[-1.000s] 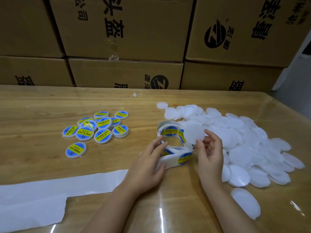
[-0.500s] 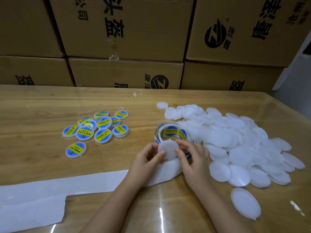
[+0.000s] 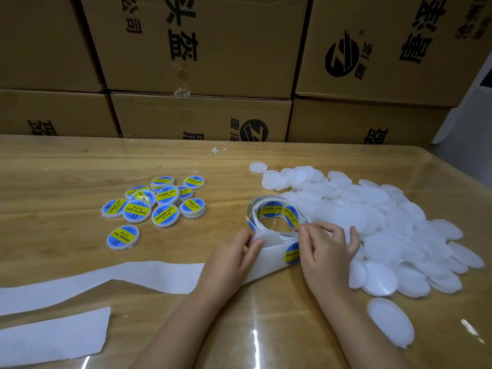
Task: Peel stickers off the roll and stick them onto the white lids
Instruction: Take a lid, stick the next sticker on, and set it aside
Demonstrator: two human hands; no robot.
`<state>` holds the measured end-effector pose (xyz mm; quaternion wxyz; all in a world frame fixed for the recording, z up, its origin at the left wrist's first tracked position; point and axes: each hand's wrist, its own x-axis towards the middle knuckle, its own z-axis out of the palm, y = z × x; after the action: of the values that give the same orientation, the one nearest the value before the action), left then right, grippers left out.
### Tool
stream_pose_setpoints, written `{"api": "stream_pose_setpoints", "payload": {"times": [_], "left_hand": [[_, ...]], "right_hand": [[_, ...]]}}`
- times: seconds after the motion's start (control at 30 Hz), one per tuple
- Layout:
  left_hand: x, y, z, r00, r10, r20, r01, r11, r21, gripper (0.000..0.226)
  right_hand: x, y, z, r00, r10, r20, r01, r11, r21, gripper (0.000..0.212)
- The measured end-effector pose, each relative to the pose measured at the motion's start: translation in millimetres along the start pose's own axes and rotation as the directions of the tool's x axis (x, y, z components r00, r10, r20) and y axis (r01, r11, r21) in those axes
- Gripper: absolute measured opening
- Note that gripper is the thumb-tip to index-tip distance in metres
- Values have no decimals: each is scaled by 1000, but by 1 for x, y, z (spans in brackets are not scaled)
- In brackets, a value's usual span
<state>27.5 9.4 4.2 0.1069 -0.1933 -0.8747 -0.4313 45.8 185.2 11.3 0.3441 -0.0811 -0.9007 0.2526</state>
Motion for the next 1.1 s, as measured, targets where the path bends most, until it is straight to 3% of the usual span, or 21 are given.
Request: {"api": "stream_pose_setpoints", "payload": {"times": [0.27,0.67,0.87,0.97,1.1], "left_hand": [[5,-13,-27,997,16,78,-36,965,260,29],[9,-25,-49,994,-77,-77,107,800,591,30],[11,-12,-44,962,210,-174,-60,786,616,40],[10,-3,-31,965,177,-192,-64,873,483,41],[9,2,-22,970,170,-174,-77,893,443,43]], "right_hand": [[0,2,-2,999,-48,16,49,996,-80,41],[-2,3,-2,947,-274,167,292,951,-98,35],[0,5,2,935,-335,117,344,936,-75,32],[1,6,3,924,-373,80,379,923,-66,30],[0,6,2,908,-417,48,419,905,-70,27]]}}
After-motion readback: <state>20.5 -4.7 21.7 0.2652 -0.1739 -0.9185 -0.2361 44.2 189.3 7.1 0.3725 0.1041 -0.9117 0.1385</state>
